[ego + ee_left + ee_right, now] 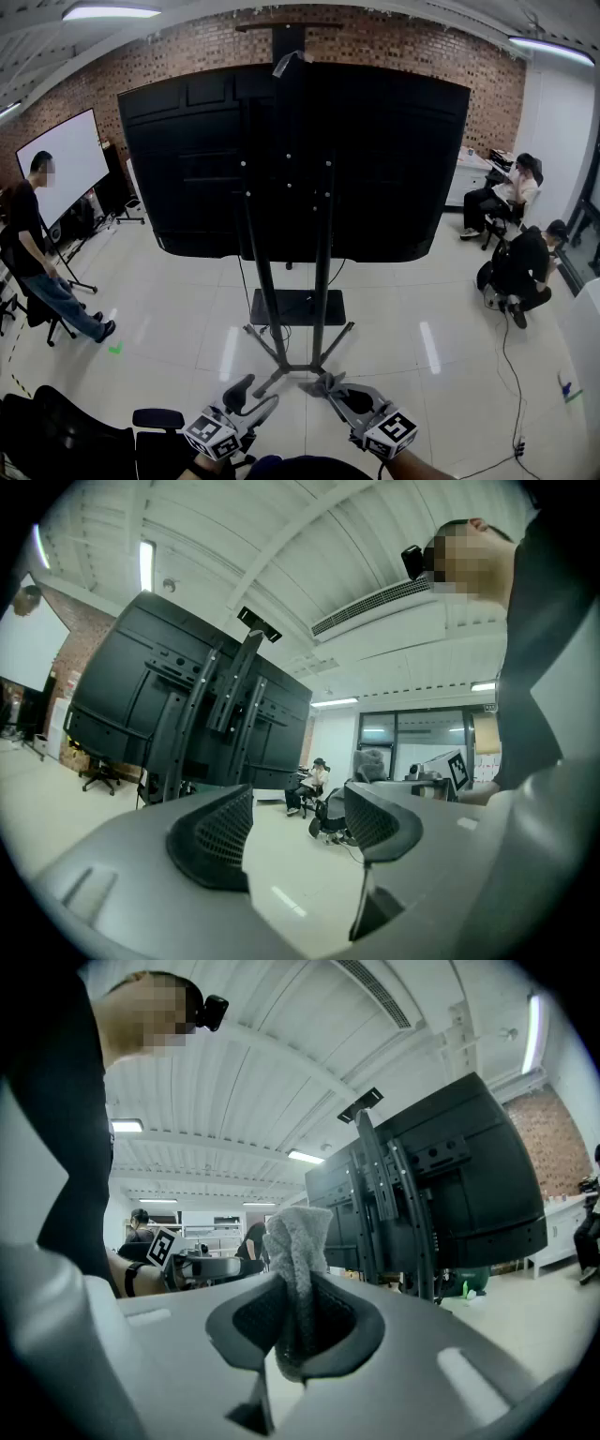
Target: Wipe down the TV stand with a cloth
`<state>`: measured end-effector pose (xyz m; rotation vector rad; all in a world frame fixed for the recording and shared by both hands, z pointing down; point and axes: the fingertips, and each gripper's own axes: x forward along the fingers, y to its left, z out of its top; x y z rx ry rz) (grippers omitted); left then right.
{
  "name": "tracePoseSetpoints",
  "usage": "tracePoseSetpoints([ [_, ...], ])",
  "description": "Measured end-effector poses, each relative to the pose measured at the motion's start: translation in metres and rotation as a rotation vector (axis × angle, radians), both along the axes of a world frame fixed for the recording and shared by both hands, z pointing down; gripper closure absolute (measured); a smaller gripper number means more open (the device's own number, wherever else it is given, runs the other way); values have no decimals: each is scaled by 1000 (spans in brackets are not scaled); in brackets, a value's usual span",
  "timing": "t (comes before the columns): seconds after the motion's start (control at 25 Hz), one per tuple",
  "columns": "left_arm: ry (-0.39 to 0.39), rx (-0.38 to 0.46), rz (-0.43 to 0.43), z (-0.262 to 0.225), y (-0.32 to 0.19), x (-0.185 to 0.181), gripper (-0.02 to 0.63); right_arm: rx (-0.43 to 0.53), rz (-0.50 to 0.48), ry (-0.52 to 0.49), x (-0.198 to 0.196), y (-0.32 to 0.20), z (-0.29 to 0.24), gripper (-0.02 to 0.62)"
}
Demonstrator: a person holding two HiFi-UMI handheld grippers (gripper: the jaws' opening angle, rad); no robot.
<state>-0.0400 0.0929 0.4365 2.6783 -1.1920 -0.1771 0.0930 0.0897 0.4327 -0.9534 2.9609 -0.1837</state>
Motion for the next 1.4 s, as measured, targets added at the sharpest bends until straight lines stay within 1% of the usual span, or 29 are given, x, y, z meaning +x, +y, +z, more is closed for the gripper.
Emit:
tracePoseSetpoints([
  [0.12,-10,-10,-5,-8,-6,1,275,0,-7,3,-2,-7,1,565],
  [0.32,-14,-8,0,-7,-26,-5,275,-7,-10,3,-12,-26,-1,565],
  [0.44,-10,-1,13,-8,-47,-12,275,15,3,-12,-20,-47,-8,565],
  [0.64,-5,33,51,-17,-93,-31,275,33,44,16,-36,-91,-15,565],
  [0.88,-17,93,124,-41,-154,-53,274,91,96,-3,-60,-152,-43,565],
  [1.04,-36,143,165,-70,-188,-67,275,169,109,2,-79,-187,-76,565],
  [1.12,-41,166,182,-81,-203,-73,275,190,122,12,-86,-203,-87,565],
  [1.24,-42,199,208,-96,-220,-72,275,223,121,23,-92,-218,-108,564],
  [1.4,-46,257,235,-121,-238,-65,275,304,126,60,-90,-239,-142,562],
])
